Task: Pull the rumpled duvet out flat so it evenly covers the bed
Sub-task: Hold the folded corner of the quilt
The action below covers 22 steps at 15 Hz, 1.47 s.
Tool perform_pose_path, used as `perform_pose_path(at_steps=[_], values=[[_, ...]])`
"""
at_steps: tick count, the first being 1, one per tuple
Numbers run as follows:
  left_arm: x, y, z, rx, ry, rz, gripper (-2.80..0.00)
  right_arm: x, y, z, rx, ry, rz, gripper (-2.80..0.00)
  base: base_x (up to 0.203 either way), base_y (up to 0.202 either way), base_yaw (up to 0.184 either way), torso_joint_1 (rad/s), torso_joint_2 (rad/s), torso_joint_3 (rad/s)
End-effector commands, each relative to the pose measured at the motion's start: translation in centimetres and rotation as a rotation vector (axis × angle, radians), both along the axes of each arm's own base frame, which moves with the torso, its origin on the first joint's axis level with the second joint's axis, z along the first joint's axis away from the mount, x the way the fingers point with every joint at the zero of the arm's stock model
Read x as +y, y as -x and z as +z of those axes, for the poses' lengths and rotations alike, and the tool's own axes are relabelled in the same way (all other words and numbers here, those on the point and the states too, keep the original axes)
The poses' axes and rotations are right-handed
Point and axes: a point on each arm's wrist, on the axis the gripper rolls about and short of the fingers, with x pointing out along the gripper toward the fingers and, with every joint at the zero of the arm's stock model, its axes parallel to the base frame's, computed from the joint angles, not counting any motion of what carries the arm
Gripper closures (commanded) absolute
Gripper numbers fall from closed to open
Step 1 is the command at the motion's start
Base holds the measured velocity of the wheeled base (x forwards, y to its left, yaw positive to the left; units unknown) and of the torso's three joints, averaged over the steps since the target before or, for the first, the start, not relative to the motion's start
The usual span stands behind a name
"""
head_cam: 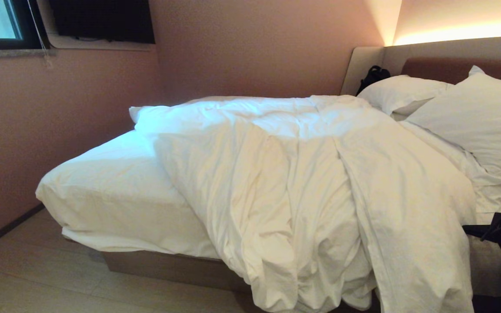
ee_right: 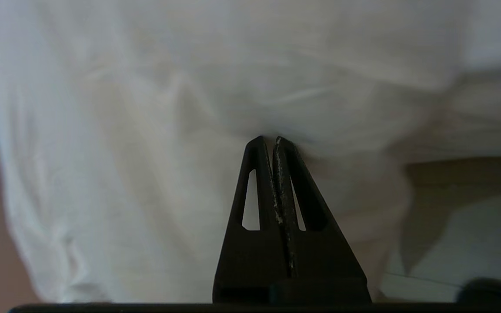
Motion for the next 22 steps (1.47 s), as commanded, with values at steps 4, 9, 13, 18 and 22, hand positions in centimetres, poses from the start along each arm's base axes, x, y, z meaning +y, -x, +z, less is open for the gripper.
perform_pose_path(at_steps=[4, 9, 13, 18, 22], values=[[0.0, 0.0, 0.0, 0.000, 0.000, 0.001, 0.00, -0.1, 0.0, 0.0, 0.011, 0.050, -0.010, -2.80, 0.000, 0.000, 0.000, 0.000, 0.00, 0.000], [0.0, 0.0, 0.0, 0.000, 0.000, 0.001, 0.00, -0.1, -0.1, -0.1, 0.009, 0.053, -0.007, -2.80, 0.000, 0.000, 0.000, 0.000, 0.00, 0.000], [0.0, 0.0, 0.0, 0.000, 0.000, 0.000, 0.00, 1.3, -0.8, -1.3, 0.048, 0.130, 0.040, -2.80, 0.000, 0.000, 0.000, 0.000, 0.00, 0.000], [0.0, 0.0, 0.0, 0.000, 0.000, 0.000, 0.00, 3.9, 0.1, -1.7, 0.055, 0.164, 0.142, -2.80, 0.000, 0.000, 0.000, 0.000, 0.00, 0.000], [0.0, 0.0, 0.0, 0.001, 0.000, 0.000, 0.00, 6.5, 0.3, -1.4, 0.072, 0.149, 0.198, -2.80, 0.000, 0.000, 0.000, 0.000, 0.00, 0.000]])
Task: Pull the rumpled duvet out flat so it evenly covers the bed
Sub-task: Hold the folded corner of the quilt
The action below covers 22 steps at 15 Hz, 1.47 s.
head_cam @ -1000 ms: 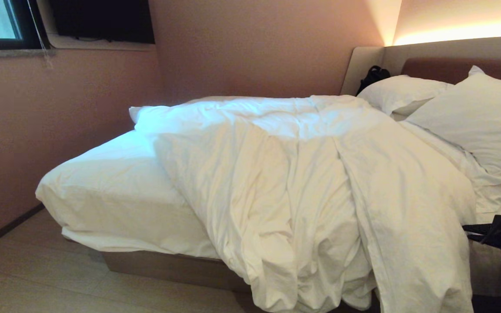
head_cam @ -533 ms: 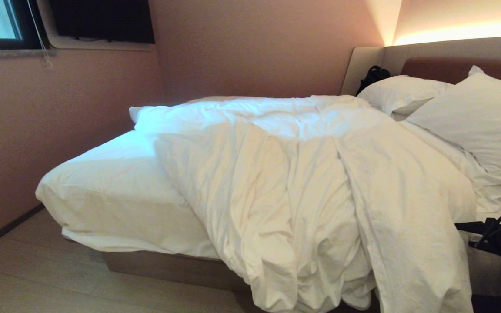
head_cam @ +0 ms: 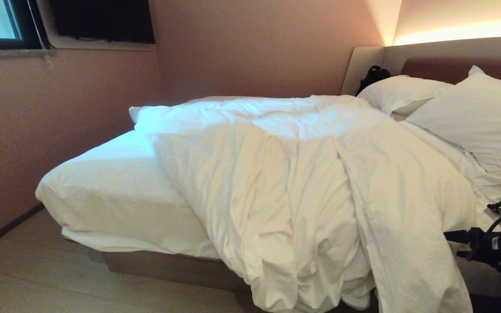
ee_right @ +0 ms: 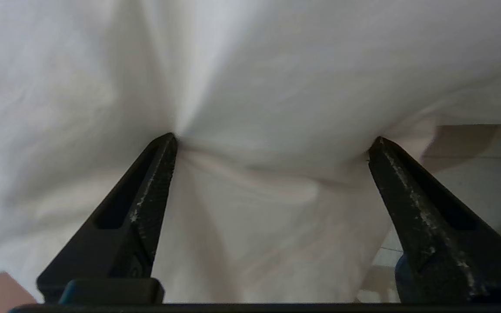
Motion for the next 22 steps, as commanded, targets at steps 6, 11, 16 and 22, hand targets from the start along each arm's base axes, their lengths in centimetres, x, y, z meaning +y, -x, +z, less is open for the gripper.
perform_pose_path(at_steps=[6, 11, 16, 22], values=[[0.0, 0.0, 0.0, 0.000, 0.000, 0.000, 0.00, 2.6, -0.1, 0.2, 0.047, 0.060, 0.023, 0.00, 0.000, 0.000, 0.000, 0.000, 0.00, 0.000], [0.0, 0.0, 0.0, 0.000, 0.000, 0.001, 0.00, 2.6, 0.0, 0.5, 0.042, 0.063, 0.021, 0.00, 0.000, 0.000, 0.000, 0.000, 0.00, 0.000], [0.0, 0.0, 0.0, 0.001, 0.000, 0.000, 0.00, 3.2, 1.1, 3.4, -0.010, 0.075, 0.013, 0.00, 0.000, 0.000, 0.000, 0.000, 0.00, 0.000], [0.0, 0.0, 0.0, 0.000, 0.000, 0.001, 0.00, 5.3, 4.8, 7.4, -0.123, 0.054, 0.063, 0.00, 0.000, 0.000, 0.000, 0.000, 0.00, 0.000]])
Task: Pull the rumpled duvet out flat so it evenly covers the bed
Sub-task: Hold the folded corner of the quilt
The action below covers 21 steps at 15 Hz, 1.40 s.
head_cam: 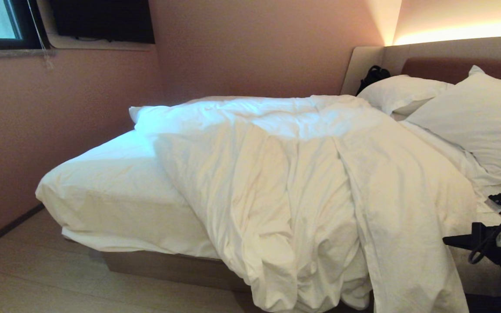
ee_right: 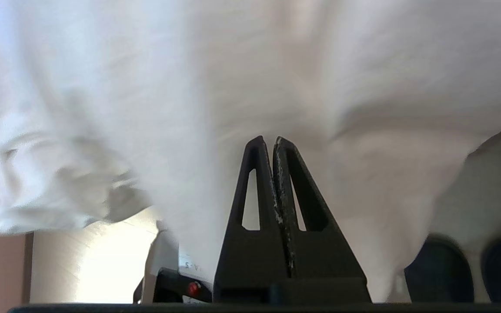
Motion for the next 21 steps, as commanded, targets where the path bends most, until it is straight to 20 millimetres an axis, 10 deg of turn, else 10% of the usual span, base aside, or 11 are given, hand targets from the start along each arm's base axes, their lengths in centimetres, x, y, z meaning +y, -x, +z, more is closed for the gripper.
perform_pose_path(at_steps=[1, 6, 10, 11, 14, 21], values=[[0.0, 0.0, 0.0, 0.001, 0.000, 0.000, 0.00, 1.4, 2.4, 2.8, -0.085, 0.005, 0.033, 0.00, 0.000, 0.000, 0.000, 0.000, 0.00, 0.000], [0.0, 0.0, 0.0, 0.000, 0.000, -0.001, 0.00, 3.1, 5.3, 2.5, -0.097, 0.132, 0.106, 0.00, 0.000, 0.000, 0.000, 0.000, 0.00, 0.000], [0.0, 0.0, 0.0, 0.000, 0.000, -0.001, 0.00, 0.1, 2.6, 0.4, -0.072, 0.127, 0.068, 0.00, 0.000, 0.000, 0.000, 0.000, 0.00, 0.000], [0.0, 0.0, 0.0, 0.000, 0.000, 0.000, 0.00, -1.4, 1.5, -1.0, -0.052, 0.112, 0.050, -2.80, 0.000, 0.000, 0.000, 0.000, 0.00, 0.000], [0.0, 0.0, 0.0, 0.001, 0.000, 0.001, 0.00, -5.1, -1.1, -2.7, -0.059, 0.098, -0.013, -2.80, 0.000, 0.000, 0.000, 0.000, 0.00, 0.000], [0.0, 0.0, 0.0, 0.000, 0.000, 0.001, 0.00, -7.1, -2.6, -6.6, -0.017, 0.105, -0.012, -2.80, 0.000, 0.000, 0.000, 0.000, 0.00, 0.000]])
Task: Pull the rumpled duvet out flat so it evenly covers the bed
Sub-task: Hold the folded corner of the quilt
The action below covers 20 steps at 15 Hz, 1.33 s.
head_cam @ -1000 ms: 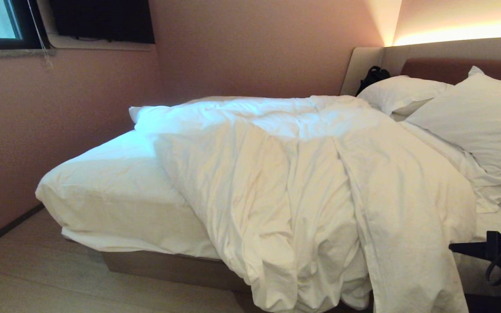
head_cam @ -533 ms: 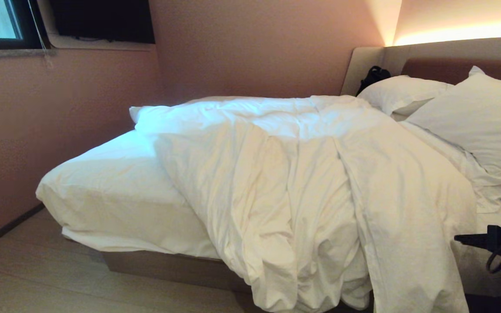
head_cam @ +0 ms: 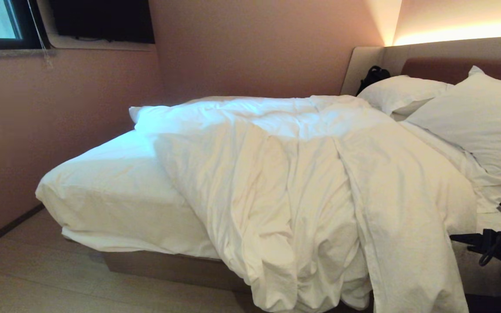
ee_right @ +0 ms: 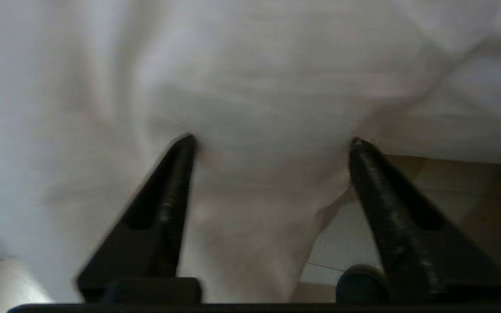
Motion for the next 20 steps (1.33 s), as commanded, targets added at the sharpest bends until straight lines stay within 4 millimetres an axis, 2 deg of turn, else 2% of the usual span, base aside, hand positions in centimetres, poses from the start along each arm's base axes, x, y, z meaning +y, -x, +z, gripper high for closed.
perform_pose_path(at_steps=[1, 8, 17, 18, 19, 20], values=[[0.0, 0.0, 0.0, 0.000, 0.000, 0.000, 0.00, -0.1, -0.5, -2.4, 0.031, 0.000, 0.034, -2.80, 0.000, 0.000, 0.000, 0.000, 0.00, 0.000], [0.0, 0.0, 0.0, 0.002, 0.000, 0.000, 0.00, 1.9, -1.6, -4.0, 0.030, 0.093, 0.179, -2.80, 0.000, 0.000, 0.000, 0.000, 0.00, 0.000], [0.0, 0.0, 0.0, 0.001, 0.000, 0.001, 0.00, 2.8, -3.7, -5.7, 0.035, 0.219, 0.207, -2.80, 0.000, 0.000, 0.000, 0.000, 0.00, 0.000], [0.0, 0.0, 0.0, 0.000, 0.000, 0.001, 0.00, 2.8, -3.7, -5.7, 0.036, 0.220, 0.206, -1.88, 0.000, 0.000, 0.000, 0.000, 0.00, 0.000], [0.0, 0.0, 0.0, 0.000, 0.000, 0.000, 0.00, 2.8, -3.7, -5.7, 0.037, 0.219, 0.207, 0.00, 0.000, 0.000, 0.000, 0.000, 0.00, 0.000], [0.0, 0.0, 0.0, 0.000, 0.000, 0.001, 0.00, 2.9, -3.7, -5.8, 0.037, 0.220, 0.208, 0.00, 0.000, 0.000, 0.000, 0.000, 0.00, 0.000]])
